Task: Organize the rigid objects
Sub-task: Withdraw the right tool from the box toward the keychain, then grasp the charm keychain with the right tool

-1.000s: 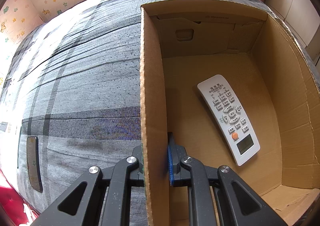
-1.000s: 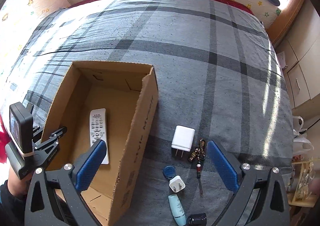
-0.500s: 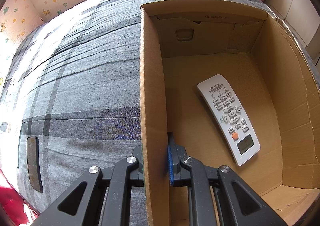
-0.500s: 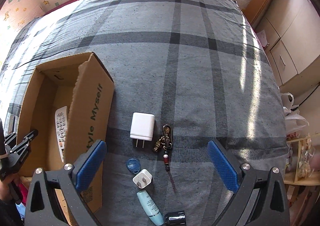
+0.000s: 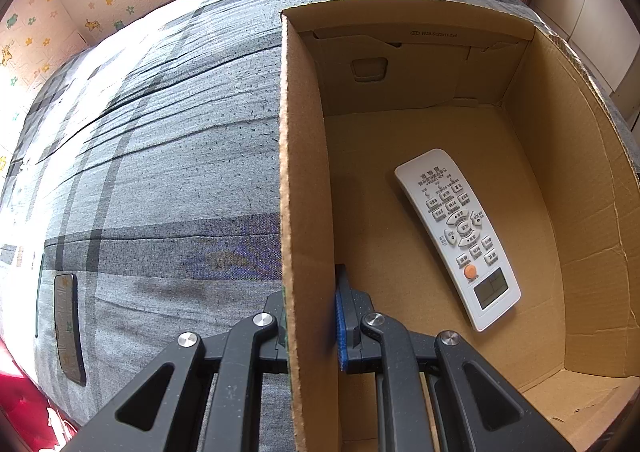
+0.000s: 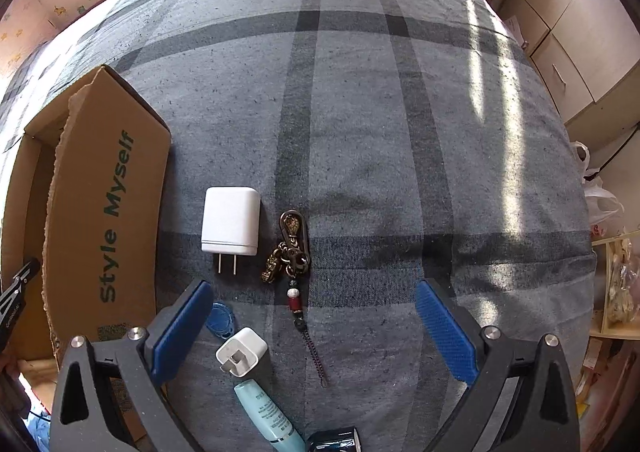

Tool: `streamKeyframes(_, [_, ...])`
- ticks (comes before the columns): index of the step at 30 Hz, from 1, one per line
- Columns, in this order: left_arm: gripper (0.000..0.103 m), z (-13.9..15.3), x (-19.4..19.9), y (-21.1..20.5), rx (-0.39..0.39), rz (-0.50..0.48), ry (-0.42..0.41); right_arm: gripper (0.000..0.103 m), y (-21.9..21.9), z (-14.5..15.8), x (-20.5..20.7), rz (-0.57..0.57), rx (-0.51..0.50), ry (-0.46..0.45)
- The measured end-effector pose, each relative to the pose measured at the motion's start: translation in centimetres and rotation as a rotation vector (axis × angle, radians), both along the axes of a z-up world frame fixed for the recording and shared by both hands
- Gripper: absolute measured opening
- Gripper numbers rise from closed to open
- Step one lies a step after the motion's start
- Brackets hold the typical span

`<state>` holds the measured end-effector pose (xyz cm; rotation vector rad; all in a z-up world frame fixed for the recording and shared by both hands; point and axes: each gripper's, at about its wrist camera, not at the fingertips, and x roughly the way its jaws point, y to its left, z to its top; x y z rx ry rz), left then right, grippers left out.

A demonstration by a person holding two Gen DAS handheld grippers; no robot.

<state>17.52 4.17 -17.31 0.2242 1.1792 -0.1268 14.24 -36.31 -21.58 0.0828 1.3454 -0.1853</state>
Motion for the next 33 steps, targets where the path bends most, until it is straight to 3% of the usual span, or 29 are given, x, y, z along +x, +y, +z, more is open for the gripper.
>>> streamKeyframes(9, [0.014,0.1,-0.1,-0.2,0.003,-0.001,-0.003,0.102,0.2,-2.5,0.6,0.001,0.022,0.053])
streamKeyframes(23, [0.014,0.1,-0.1,-0.3,0.005,-0.002,-0.002,0.074,1.1,-6.4,3.0,0.003,0.014,0.102])
streamKeyframes(29, [0.014,0.0,0.0,-0.3,0.006,-0.002,-0.001,0.056,1.6,-7.7,4.0,-0.004,0.001,0.111])
streamKeyframes(30, [0.014,0.0,0.0,-0.3,0.006,-0.002,0.0,0.048,1.7,-7.9,4.3,-0.003,0.002,0.111])
streamKeyframes(31, [0.014,0.0,0.0,-0.3,0.006,-0.002,0.0,0.034,1.8,-7.9,4.3,0.004,0.0,0.109])
streamKeyframes(33, [0.014,0.0,0.0,-0.3,0.008,-0.002,0.0,0.019,2.1,-7.9,4.4,0.016,-0.01,0.101])
